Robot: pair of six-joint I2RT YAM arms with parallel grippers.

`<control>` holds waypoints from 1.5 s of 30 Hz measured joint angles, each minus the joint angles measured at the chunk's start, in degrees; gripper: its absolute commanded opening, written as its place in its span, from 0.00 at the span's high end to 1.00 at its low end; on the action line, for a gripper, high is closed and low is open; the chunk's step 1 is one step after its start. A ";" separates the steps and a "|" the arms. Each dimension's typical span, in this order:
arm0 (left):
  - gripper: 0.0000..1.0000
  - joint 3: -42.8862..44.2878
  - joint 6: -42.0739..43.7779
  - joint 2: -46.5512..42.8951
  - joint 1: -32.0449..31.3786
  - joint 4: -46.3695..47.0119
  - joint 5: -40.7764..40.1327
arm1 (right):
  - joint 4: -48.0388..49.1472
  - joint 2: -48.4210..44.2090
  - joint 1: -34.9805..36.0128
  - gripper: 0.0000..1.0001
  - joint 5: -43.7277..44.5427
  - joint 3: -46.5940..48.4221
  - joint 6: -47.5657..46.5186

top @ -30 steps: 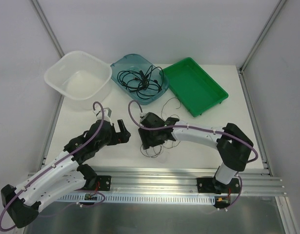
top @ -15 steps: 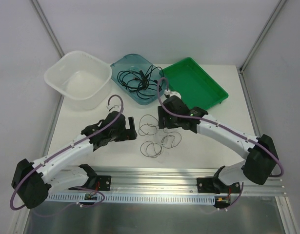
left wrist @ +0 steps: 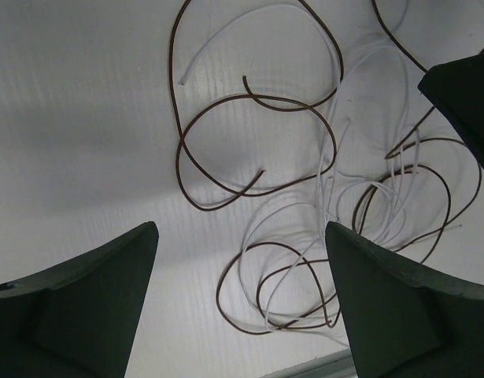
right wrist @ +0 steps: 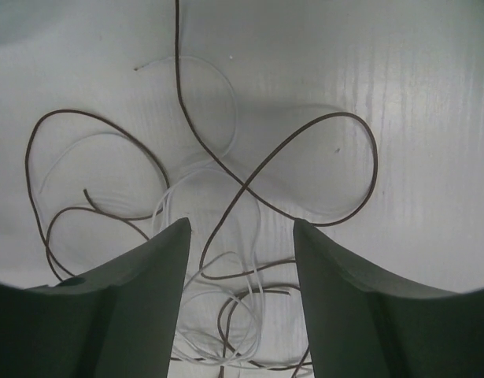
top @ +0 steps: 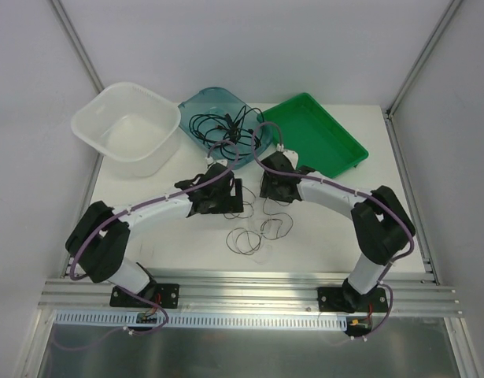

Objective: Untangle the cables

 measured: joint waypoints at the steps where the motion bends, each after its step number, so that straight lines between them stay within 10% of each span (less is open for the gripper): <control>1: 0.13 0.31 0.17 1.20 0.00 0.31 0.00 | 0.39 0.92 -0.11 0.44 0.07 0.04 0.42; 4: 0.17 0.92 0.39 4.90 0.00 0.92 -0.04 | 1.20 2.93 -0.26 0.55 0.33 0.04 1.49; 9: 0.21 1.14 0.46 9.16 0.00 1.03 -0.09 | 1.92 3.19 -0.28 0.99 1.64 0.04 2.14; 22: 0.32 3.41 0.42 13.05 0.00 2.56 -1.46 | -2.34 -18.73 -0.28 0.99 3.89 -0.26 -2.08; 35: 0.87 6.69 0.22 17.33 0.00 3.74 -6.10 | -9.99 -33.90 -0.28 0.99 -2.99 6.64 -10.45; 45: 1.00 9.44 0.09 19.21 0.07 1.03 -9.11 | -16.52 -38.88 -0.28 0.99 -6.47 18.40 -16.79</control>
